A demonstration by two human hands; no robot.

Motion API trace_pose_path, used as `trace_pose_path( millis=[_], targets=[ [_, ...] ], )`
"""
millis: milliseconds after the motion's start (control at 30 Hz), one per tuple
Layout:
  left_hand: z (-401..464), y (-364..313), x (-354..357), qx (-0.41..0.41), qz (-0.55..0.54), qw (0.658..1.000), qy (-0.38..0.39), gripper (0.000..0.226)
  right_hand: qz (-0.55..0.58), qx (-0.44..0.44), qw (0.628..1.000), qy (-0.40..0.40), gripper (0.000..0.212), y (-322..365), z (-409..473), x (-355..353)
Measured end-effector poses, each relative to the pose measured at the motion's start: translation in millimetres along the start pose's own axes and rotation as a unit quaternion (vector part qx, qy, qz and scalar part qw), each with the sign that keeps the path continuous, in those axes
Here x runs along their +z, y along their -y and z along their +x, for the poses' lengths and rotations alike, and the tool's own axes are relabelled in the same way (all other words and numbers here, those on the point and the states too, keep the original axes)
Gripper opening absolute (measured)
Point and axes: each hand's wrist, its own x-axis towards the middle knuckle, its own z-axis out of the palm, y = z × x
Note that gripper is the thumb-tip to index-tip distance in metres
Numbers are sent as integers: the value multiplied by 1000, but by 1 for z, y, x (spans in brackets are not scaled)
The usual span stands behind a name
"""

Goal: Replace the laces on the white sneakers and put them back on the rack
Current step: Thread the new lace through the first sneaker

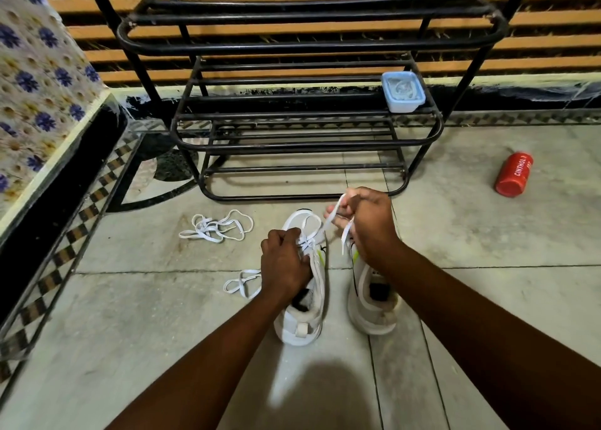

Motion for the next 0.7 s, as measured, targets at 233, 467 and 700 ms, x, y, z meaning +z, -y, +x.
trace_pose_path(
  millis=[233,467,700],
  targets=[
    [1,1,1,-6,0,1000,9,60,-726,-346,525,280,27,-10,3,-35],
    [0,4,5,5,19,1000,2,57,-588,-487,635,118,5,-1,5,-18],
    [2,8,8,7,17,1000,1,60,-147,-59,983,90,37,-11,-8,-20]
  ],
)
